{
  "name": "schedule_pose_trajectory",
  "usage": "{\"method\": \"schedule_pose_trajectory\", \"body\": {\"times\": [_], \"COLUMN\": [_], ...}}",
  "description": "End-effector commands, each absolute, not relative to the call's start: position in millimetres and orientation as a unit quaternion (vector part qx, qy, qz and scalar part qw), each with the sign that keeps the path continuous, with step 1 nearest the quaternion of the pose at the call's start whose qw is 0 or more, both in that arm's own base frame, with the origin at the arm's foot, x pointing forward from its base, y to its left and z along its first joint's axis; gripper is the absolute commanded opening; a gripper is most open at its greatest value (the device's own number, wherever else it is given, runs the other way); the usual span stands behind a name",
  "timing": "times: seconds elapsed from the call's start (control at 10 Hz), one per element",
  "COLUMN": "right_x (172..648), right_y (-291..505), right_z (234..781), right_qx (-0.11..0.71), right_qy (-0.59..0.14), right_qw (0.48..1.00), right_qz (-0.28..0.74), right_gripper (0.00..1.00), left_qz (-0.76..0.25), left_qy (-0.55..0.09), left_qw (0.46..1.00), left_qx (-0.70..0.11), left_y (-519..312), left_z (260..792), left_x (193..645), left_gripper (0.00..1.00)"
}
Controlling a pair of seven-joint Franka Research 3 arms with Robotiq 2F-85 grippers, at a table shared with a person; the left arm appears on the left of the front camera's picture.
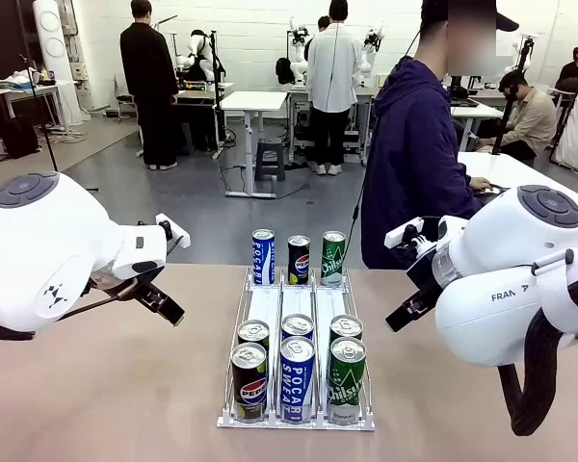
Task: Retrieve and hand over the desired beverage to the person.
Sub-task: Pick up a can of the same type that the person held from the Automatic Can Dispenser.
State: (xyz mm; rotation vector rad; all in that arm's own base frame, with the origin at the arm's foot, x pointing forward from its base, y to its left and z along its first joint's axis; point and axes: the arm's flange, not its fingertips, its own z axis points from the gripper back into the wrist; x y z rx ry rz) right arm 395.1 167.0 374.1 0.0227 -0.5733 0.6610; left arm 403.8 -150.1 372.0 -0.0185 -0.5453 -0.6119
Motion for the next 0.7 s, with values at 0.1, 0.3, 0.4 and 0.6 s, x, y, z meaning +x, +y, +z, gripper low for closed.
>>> {"method": "schedule_pose_trajectory", "body": {"times": [0.1,0.3,0.4,0.6], "right_x": [395.1,395.1,395.1,395.1], "right_y": [167.0,167.0,167.0,167.0], "right_z": [374.0,374.0,374.0,374.0], "right_qx": [0.011,0.011,0.011,0.011], "right_qy": [-0.278,-0.278,-0.278,-0.278], "right_qw": [0.906,0.906,0.906,0.906], "right_qz": [0.320,0.320,0.320,0.320], "right_gripper": [1.00,1.00,1.00,1.00], "left_qz": [-0.297,-0.297,-0.297,-0.297], "left_qy": [-0.265,-0.265,-0.265,-0.265], "left_qw": [0.917,0.917,0.917,0.917], "left_qx": [-0.009,-0.009,-0.009,-0.009], "left_y": [-150.1,-150.1,-150.1,-150.1], "left_z": [371.8,371.8,371.8,371.8], "left_x": [403.7,403.7,403.7,403.7], "left_gripper": [1.00,1.00,1.00,1.00]}}
